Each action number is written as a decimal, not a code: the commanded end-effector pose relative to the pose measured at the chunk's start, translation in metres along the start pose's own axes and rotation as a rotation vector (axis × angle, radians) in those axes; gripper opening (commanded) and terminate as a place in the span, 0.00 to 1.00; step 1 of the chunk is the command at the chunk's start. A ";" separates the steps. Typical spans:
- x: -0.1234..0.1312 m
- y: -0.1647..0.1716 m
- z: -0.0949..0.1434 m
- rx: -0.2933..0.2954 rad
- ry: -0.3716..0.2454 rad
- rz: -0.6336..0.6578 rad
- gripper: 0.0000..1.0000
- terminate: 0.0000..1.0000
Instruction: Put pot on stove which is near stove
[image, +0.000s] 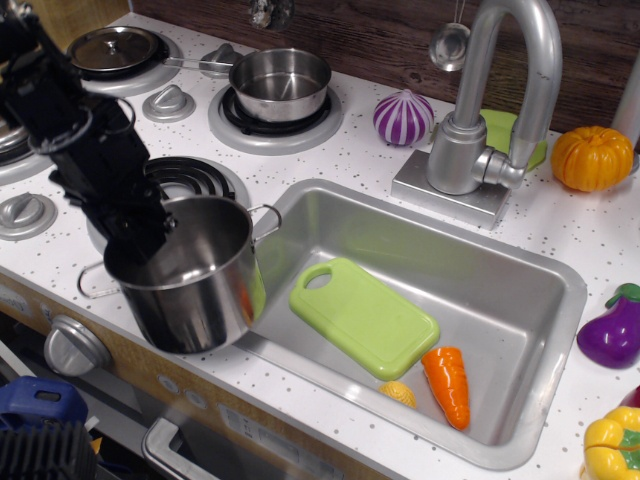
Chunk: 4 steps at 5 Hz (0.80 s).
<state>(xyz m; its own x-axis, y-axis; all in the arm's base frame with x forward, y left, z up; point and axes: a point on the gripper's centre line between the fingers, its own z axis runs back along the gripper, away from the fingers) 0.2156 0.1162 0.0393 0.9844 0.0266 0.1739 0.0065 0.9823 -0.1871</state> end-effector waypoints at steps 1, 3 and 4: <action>0.028 0.008 0.041 0.097 -0.040 -0.099 0.00 0.00; 0.052 0.031 0.045 0.138 -0.037 -0.218 0.00 0.00; 0.065 0.049 0.039 0.151 -0.044 -0.294 0.00 0.00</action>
<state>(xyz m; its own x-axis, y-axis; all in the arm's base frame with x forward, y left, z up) 0.2758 0.1751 0.0630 0.9389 -0.2734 0.2089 0.2827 0.9591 -0.0153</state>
